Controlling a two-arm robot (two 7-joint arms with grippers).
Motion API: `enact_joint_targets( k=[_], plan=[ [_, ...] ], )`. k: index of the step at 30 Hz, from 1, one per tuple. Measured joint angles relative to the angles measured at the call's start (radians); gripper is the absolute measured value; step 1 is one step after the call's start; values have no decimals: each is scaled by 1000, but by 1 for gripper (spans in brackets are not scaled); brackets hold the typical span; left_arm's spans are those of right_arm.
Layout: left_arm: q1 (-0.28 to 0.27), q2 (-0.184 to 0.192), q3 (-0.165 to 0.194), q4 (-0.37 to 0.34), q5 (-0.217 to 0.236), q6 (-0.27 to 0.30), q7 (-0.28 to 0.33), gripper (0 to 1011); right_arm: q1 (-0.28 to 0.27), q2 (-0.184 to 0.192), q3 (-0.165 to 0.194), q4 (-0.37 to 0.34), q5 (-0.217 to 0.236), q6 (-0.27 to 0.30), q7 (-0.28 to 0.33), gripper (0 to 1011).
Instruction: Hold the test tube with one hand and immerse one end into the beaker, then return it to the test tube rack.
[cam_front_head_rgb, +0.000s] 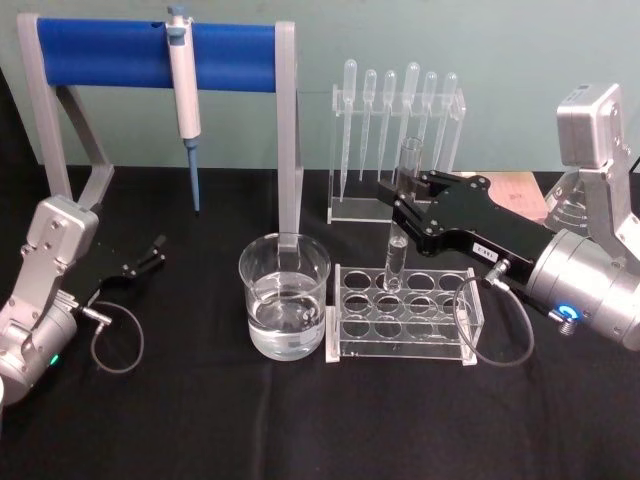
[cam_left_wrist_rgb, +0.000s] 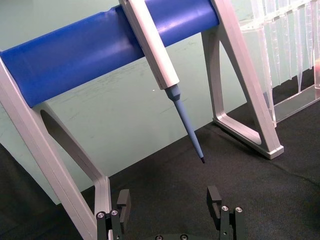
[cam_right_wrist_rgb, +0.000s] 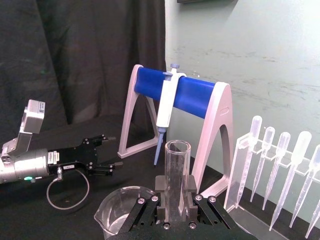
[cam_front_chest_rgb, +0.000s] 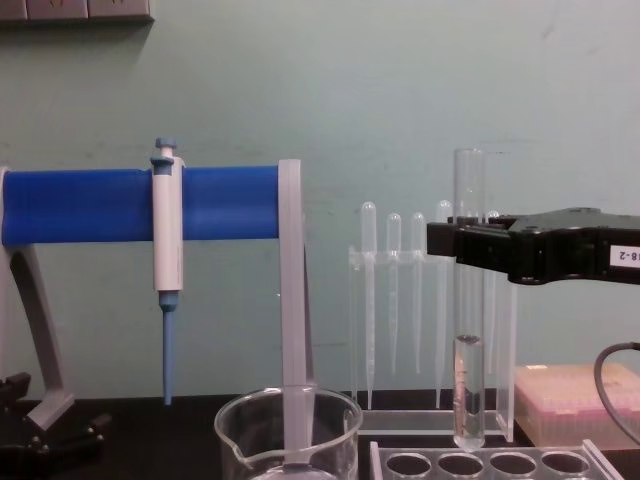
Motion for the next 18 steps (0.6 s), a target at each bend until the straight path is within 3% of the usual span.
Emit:
enact_joint_targets(
  k=[18],
  plan=[
    [0,0,0,0,0,0,0,1000,0,0,0,0,0,0,0,225]
  ],
)
